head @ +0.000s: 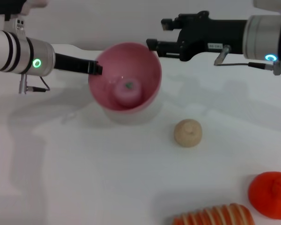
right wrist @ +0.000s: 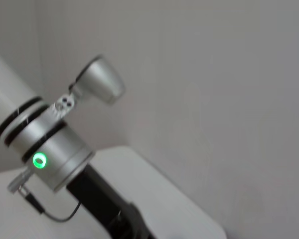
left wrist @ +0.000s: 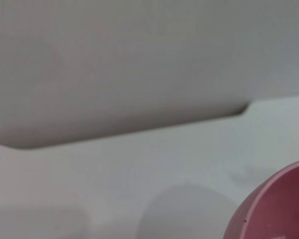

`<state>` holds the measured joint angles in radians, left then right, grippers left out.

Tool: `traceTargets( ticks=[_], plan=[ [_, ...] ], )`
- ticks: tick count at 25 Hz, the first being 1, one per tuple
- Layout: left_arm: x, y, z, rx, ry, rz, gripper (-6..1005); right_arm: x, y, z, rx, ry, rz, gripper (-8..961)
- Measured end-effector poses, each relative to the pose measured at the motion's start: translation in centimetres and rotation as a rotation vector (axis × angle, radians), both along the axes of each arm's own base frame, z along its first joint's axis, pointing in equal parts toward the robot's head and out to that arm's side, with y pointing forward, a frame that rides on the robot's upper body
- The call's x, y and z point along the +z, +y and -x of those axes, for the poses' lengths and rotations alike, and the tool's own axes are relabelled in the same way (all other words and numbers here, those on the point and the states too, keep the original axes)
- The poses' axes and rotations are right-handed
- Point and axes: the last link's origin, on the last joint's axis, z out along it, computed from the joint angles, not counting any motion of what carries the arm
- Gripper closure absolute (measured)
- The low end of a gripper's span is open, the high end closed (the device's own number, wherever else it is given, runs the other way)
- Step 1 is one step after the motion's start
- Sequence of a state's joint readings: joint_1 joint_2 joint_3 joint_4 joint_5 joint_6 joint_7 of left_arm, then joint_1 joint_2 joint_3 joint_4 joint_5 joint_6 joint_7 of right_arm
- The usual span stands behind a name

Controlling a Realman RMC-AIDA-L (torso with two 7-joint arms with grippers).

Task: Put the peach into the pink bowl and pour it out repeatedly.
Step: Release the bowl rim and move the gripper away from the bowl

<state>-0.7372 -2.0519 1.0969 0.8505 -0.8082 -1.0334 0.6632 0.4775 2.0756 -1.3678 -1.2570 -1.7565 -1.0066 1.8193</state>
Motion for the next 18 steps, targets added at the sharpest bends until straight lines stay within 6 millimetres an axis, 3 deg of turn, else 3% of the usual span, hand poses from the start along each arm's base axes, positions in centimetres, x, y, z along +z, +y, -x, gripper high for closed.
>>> traceTargets(
  ticks=[2,7,10,11,12,18],
  plan=[
    [-0.1,-0.2,-0.1,-0.003,0.006,0.016,954,0.3,-0.3,-0.1,0.021,0.035,-0.017,330],
    [-0.2,-1.4,-0.8,-0.034,0.042,0.127,954,2.5,-2.1,-2.5,0.118,0.177,-0.171,331],
    [0.2,-2.0,-1.3,-0.045,0.051,0.165,954,3.8,-2.7,-5.3,0.094,0.247,-0.295,331],
    [0.4,-2.3,-1.2,-0.034,0.055,0.182,954,4.9,-3.0,-7.6,0.047,0.295,-0.381,331],
    [0.4,-2.4,-1.1,-0.025,0.059,0.186,954,4.9,-3.0,-7.6,0.047,0.295,-0.381,331],
    [0.2,-3.1,0.6,0.039,0.099,0.198,955,6.7,-4.6,-13.8,-0.061,0.403,-0.557,330]
  ],
)
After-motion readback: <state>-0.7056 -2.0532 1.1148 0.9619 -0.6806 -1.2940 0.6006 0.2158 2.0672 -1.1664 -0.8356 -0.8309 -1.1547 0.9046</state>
